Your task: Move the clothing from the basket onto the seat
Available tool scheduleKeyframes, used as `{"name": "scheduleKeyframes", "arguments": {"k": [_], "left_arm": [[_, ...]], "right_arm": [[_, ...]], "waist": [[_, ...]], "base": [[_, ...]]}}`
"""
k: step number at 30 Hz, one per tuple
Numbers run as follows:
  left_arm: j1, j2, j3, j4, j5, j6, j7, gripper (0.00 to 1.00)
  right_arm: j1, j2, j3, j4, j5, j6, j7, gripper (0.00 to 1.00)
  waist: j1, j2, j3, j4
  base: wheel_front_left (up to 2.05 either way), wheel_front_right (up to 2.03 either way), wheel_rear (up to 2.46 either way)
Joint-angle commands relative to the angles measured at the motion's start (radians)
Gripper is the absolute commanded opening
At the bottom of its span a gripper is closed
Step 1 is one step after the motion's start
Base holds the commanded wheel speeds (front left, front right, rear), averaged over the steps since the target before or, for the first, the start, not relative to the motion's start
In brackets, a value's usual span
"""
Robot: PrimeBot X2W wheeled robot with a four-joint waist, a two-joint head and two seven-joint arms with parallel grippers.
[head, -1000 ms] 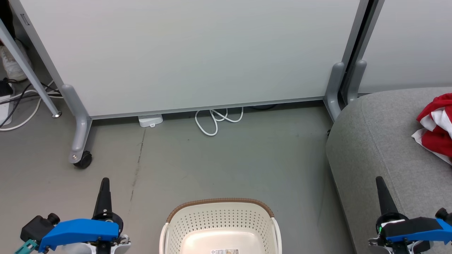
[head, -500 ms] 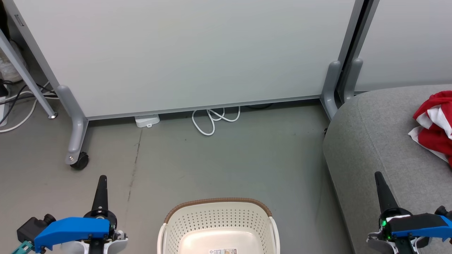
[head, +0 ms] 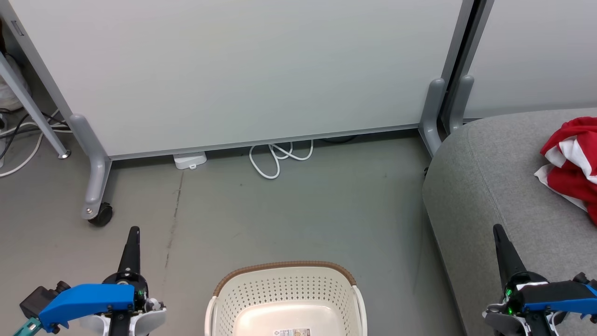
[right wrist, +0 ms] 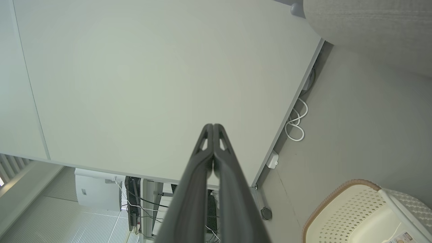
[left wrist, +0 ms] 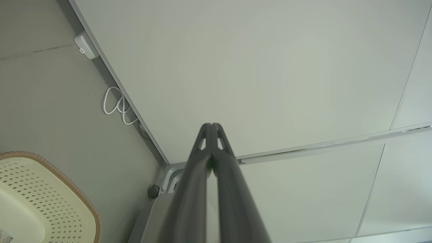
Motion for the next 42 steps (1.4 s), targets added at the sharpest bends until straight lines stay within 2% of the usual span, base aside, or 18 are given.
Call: {"name": "scheduleKeyframes", "arguments": {"k": [1,31,42], "left_arm": [[-0.017,0.000,0.008,-0.009,-0.023,-0.009,0.007,0.00],[-0.031,0.000,0.031,-0.019,-0.235,-0.011,0.061,0.00],[-0.029,0.000,0.030,-0.018,-0.232,-0.011,0.061,0.00]], "right_arm": [[-0.023,-0.008,0.001,-0.009,0.028,0.000,0.008,0.00],[-0.035,-0.009,0.005,-0.016,0.244,0.000,0.061,0.00],[-0.035,-0.009,0.005,-0.016,0.241,0.000,0.061,0.00]], "waist": [[0.0000,0.0000,0.000,-0.002],[0.0000,0.0000,0.006,-0.027],[0.0000,0.0000,0.006,-0.027]], "base": [[0.00,0.00,0.00],[0.00,0.00,0.00],[0.00,0.00,0.00]]}}
